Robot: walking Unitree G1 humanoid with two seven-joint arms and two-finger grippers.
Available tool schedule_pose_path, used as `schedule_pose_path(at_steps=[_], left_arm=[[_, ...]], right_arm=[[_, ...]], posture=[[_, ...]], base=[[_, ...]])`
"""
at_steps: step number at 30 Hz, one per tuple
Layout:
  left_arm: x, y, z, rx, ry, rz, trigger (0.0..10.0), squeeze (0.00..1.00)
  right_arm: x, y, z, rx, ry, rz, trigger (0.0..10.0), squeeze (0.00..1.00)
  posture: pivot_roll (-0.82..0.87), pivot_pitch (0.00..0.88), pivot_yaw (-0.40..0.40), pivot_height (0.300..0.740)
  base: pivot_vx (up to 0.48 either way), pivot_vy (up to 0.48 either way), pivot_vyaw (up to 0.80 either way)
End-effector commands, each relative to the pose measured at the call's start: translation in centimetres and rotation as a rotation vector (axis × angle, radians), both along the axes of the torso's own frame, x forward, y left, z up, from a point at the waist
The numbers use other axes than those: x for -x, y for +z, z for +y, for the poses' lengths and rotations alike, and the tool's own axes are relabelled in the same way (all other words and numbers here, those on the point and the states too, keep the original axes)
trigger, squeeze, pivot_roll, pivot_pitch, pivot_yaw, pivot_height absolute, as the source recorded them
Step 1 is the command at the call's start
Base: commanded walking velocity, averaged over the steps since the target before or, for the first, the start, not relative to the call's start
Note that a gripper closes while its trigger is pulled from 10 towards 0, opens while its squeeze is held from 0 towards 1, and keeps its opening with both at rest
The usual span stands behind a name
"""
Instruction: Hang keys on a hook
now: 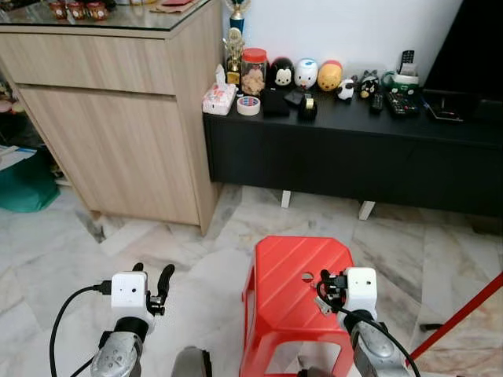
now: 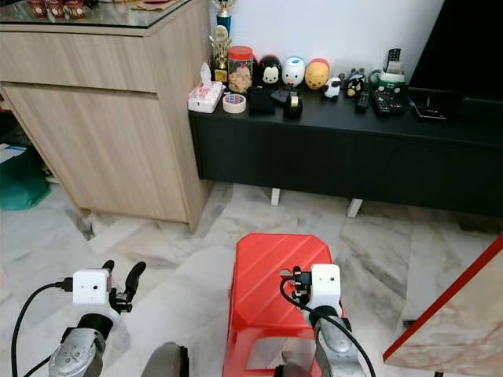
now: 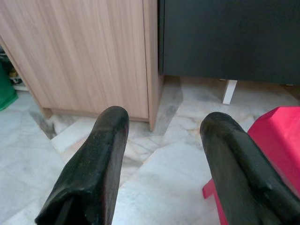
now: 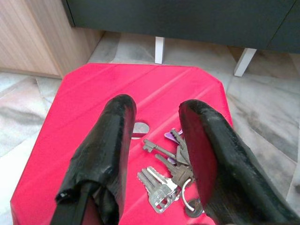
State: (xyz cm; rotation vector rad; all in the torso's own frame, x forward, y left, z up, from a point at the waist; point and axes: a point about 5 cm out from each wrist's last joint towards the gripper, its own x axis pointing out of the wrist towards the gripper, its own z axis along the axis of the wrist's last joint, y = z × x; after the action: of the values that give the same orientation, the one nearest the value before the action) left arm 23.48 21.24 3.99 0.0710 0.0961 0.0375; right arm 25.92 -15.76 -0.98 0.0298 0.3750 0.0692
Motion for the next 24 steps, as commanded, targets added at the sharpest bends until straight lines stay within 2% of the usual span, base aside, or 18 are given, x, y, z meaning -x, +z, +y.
schedule_pose_path(at_steps=[1,6,9,21,24], left_arm=[[-0.04,0.13,-0.22,0.0,-0.016,0.0,10.0,0.0],[-0.05,0.12,-0.25,0.003,-0.017,0.001,10.0,0.0],[-0.09,0.16,-0.28,0.005,-0.021,0.0,10.0,0.0],[-0.18,0.2,-0.4,0.008,-0.036,0.007,10.0,0.0],[-0.18,0.2,-0.44,0.008,-0.04,0.008,10.0,0.0]], right_arm=[[0.03,-0.17,-0.02,0.013,0.009,0.014,10.0,0.0],[0.2,-0.61,0.07,0.022,0.013,0.053,10.0,0.0],[0.1,-0.23,0.15,-0.004,0.005,0.01,10.0,0.0],[0.17,-0.6,0.53,0.006,0.05,0.043,10.0,0.0],[0.45,-0.96,0.52,0.021,0.059,0.062,10.0,0.0]], posture=[[0.07,0.022,-0.032,0.625],[0.06,0.023,-0.031,0.615],[0.06,0.024,-0.031,0.61],[0.07,0.026,-0.031,0.61],[0.07,0.026,-0.031,0.61]], base=[[0.0,0.0,0.0],[0.0,0.0,0.0],[0.0,0.0,0.0],[0.0,0.0,0.0],[0.291,0.0,0.0]])
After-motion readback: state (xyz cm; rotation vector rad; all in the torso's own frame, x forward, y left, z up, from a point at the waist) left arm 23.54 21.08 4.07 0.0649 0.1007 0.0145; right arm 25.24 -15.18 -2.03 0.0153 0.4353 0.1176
